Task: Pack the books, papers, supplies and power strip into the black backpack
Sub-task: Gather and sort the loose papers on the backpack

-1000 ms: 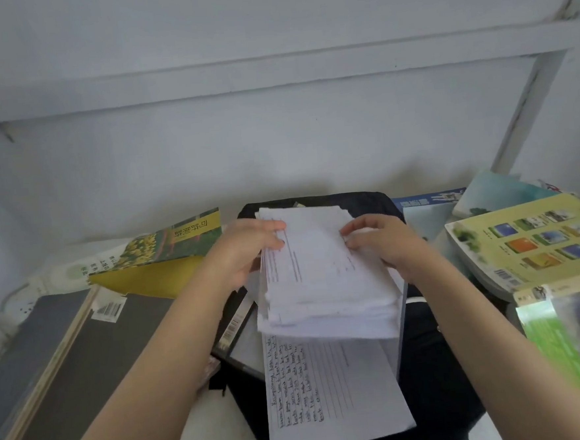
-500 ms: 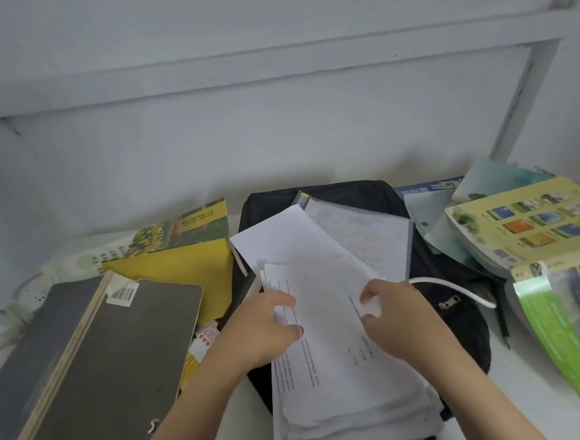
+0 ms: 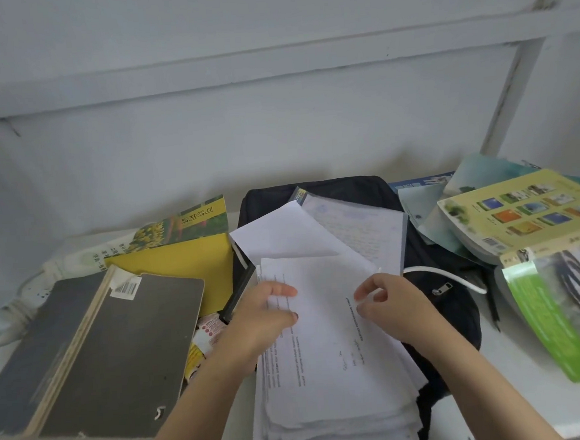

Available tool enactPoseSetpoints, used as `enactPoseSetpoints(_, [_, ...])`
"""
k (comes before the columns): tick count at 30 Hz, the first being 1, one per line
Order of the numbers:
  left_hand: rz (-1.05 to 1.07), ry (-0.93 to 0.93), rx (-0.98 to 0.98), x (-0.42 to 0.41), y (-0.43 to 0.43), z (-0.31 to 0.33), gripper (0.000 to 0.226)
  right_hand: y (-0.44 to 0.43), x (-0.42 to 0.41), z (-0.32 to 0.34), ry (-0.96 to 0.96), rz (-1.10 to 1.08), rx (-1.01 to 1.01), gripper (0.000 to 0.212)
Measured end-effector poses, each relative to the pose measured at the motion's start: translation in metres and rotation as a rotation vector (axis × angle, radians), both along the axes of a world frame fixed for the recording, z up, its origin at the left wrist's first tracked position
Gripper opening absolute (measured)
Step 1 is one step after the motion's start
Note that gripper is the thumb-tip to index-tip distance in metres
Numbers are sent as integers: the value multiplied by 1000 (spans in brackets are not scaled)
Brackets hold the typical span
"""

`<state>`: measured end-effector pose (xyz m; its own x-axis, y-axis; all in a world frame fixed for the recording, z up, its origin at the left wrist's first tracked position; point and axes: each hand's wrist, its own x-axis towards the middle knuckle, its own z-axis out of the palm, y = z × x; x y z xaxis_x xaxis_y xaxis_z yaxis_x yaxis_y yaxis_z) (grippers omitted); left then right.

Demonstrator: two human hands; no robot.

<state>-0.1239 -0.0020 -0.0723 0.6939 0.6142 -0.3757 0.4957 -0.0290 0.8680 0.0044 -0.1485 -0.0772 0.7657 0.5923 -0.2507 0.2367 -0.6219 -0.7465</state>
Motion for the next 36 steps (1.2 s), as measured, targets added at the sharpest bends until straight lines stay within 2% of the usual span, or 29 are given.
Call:
enactPoseSetpoints(3, [28,-133,-18,-3,-1,0,35,-4,-2,2,16,-25,78,12])
enactPoseSetpoints(8, [207,-449,-145,2,0,19,36,-8,1,13,66,9,217,7])
enactPoseSetpoints(14, [383,-604,-112,26,15,27,38,19,30,27,-23,97,256,9])
enactPoseSetpoints(18, [475,-564,6,52,31,18,43,51,56,18,-107,134,238,13])
enactPoseSetpoints(21, [491,-392,120,65,49,1,46,70,69,5,-198,164,128,13])
enactPoseSetpoints(26, [507,-161,174,71,50,-3,42,81,72,-7,-260,205,6,14])
enactPoseSetpoints(29, [560,-151,159,71,52,-6,41,82,68,-8,-224,208,40,13])
enactPoseSetpoints(31, [522,-158,143,68,57,-9,45,80,66,-8,-211,208,52,12])
enactPoseSetpoints(36, [516,-250,62,63,60,-11,40,72,58,-10,-74,181,130,12])
